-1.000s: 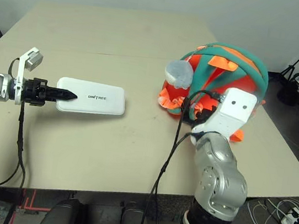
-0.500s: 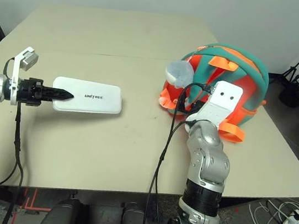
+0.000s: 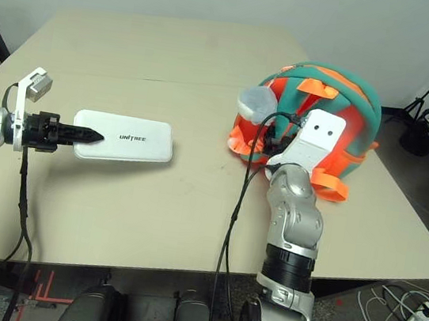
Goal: Put the pencil case into the backpack and zip it.
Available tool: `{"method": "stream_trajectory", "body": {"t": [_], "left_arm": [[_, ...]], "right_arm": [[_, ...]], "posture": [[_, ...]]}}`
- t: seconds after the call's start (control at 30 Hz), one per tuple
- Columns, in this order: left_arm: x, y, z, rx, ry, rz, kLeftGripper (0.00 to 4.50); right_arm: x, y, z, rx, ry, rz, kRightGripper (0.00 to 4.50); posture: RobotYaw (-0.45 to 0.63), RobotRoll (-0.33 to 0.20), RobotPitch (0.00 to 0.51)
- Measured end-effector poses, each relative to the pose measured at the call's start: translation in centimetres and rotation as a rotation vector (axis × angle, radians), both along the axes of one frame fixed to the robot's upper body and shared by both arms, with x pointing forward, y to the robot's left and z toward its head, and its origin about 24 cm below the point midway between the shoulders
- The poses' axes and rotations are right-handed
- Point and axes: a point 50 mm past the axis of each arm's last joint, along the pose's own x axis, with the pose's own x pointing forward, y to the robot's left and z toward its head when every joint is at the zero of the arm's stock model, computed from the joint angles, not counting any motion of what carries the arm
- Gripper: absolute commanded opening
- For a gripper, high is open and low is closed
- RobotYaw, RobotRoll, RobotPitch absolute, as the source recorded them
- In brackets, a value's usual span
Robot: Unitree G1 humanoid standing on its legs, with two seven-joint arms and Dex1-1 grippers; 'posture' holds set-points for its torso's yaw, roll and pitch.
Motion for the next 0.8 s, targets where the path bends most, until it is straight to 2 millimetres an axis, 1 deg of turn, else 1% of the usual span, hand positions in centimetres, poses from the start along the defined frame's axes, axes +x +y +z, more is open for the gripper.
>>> {"method": "stream_trajectory", "body": {"t": [0.03, 0.07, 0.1, 0.23, 0.27, 0.37, 0.53, 0.63, 0.7, 0.73, 0.8], "left_arm": [[0.0, 0.0, 0.0, -0.001, 0.0, 0.0, 1.36], [0.0, 0.0, 0.0, -0.001, -0.001, 0.0, 1.36], [0.1, -0.1, -0.1, -0.002, -0.003, 0.001, 1.36], [0.2, -0.2, -0.2, -0.01, -0.007, 0.0, 1.36], [0.3, -0.3, -0.2, -0.013, -0.011, -0.001, 1.36], [0.4, -0.3, -0.2, -0.013, -0.024, 0.004, 1.36], [0.8, -0.1, -0.6, -0.011, -0.031, 0.018, 1.36], [1.1, -0.1, -0.9, -0.024, -0.029, 0.02, 1.36], [1.3, -0.2, -1.0, -0.024, -0.034, 0.021, 1.36], [1.5, -0.2, -1.0, -0.025, -0.034, 0.021, 1.36], [1.8, -0.4, -1.3, -0.027, -0.033, 0.017, 1.36]], "right_arm": [[0.0, 0.0, 0.0, 0.0, -0.001, 0.0, 0.42], [0.0, 0.0, 0.1, -0.001, -0.003, 0.001, 0.26], [-0.1, 0.0, 0.2, -0.002, -0.005, 0.004, 0.19], [-0.4, 0.4, 1.0, -0.011, -0.009, 0.035, 0.19], [-0.9, 0.6, 1.4, -0.018, -0.006, 0.056, 0.19], [-2.7, 1.1, 2.7, -0.043, -0.002, 0.142, 0.19], [-5.9, 1.8, 4.5, -0.086, 0.072, 0.333, 0.19], [-7.8, 1.6, 5.2, -0.115, 0.134, 0.422, 0.19], [-9.0, 1.4, 5.6, -0.126, 0.174, 0.467, 0.19], [-9.7, 1.4, 5.8, -0.123, 0.192, 0.498, 0.19], [-10.8, 1.5, 6.1, -0.125, 0.21, 0.554, 0.19]], "posture": [[-0.1, 0.0, 0.004], [-0.1, 0.0, 0.005], [-0.1, 0.0, 0.005], [-0.1, 0.0, 0.009], [-0.1, 0.0, 0.011], [-0.11, 0.0, 0.019], [-0.15, 0.0, 0.032], [-0.19, 0.0, 0.043], [-0.19, 0.0, 0.043], [-0.23, 0.0, 0.052], [-0.23, 0.0, 0.052]]}}
